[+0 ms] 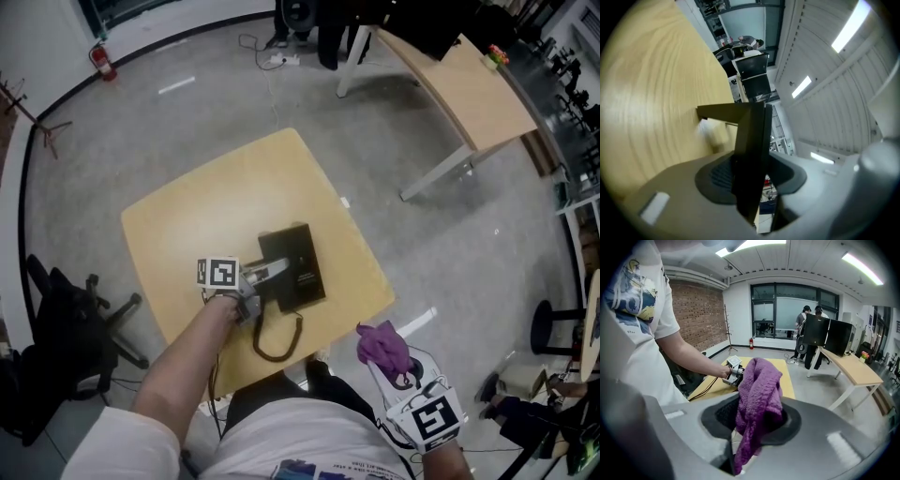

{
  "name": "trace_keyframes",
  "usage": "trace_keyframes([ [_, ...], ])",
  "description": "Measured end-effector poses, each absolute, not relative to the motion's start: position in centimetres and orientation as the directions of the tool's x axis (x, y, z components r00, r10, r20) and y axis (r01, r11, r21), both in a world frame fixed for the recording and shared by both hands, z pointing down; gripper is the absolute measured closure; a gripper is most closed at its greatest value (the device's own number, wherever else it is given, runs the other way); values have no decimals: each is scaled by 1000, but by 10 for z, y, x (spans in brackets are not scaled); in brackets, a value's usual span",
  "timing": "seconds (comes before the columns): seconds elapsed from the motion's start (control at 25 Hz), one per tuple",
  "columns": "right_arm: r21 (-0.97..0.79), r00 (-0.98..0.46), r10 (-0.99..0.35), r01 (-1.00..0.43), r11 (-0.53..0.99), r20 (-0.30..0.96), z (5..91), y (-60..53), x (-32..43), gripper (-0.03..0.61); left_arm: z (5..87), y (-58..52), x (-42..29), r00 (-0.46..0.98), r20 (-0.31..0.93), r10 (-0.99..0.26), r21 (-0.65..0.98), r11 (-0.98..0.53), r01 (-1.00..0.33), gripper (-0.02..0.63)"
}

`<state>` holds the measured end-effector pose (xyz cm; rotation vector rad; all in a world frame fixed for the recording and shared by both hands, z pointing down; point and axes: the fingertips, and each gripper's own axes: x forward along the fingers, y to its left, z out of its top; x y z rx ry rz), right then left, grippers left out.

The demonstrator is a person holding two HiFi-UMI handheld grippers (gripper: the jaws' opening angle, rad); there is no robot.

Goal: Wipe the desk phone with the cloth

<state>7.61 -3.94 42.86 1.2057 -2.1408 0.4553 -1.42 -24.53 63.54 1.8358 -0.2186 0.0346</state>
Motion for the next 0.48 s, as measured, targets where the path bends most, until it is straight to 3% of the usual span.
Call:
trace_keyframes([
  [0.48,2,-436,-634,-823,568,639,426,-60,85,472,599,-229,-13,968,214,-130,892,-378,-248,433],
])
